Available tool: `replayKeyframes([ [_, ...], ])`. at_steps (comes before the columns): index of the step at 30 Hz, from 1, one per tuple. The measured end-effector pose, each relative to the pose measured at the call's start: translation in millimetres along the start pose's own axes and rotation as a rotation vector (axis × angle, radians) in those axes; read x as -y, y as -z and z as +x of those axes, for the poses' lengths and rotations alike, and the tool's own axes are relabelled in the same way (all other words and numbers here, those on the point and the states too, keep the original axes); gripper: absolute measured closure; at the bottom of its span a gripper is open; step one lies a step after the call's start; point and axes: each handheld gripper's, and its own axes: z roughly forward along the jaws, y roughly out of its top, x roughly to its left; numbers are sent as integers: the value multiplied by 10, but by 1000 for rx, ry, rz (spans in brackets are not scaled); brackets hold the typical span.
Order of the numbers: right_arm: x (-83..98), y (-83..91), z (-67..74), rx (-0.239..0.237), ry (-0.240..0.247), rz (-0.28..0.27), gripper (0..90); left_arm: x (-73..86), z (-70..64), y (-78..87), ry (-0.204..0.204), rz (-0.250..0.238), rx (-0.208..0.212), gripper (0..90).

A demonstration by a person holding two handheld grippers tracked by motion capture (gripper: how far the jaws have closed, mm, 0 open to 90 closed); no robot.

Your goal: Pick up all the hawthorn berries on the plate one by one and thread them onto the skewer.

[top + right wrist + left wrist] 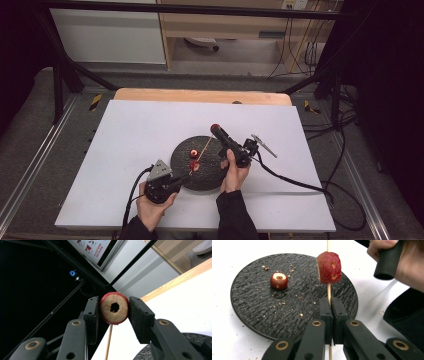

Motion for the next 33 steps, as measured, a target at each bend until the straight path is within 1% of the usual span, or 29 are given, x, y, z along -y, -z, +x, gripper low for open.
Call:
replayKeyframes([
  [6,32,2,-4,0,-7,1,615,-58,-14,-36,29,-8,1,884],
  [9,51,2,-12,2,4,4,616,-95,-21,-58,41,-8,-2,884],
  [10,59,2,-15,2,5,5,616,-107,-26,-68,50,-11,0,884],
  [13,83,6,-18,5,8,8,616,-152,-31,-92,56,-13,2,884],
  [20,105,29,-6,1,24,9,616,-246,-32,-149,51,-20,-2,883],
  [33,187,67,0,-4,36,23,617,-390,-12,-259,50,-28,-6,883],
])
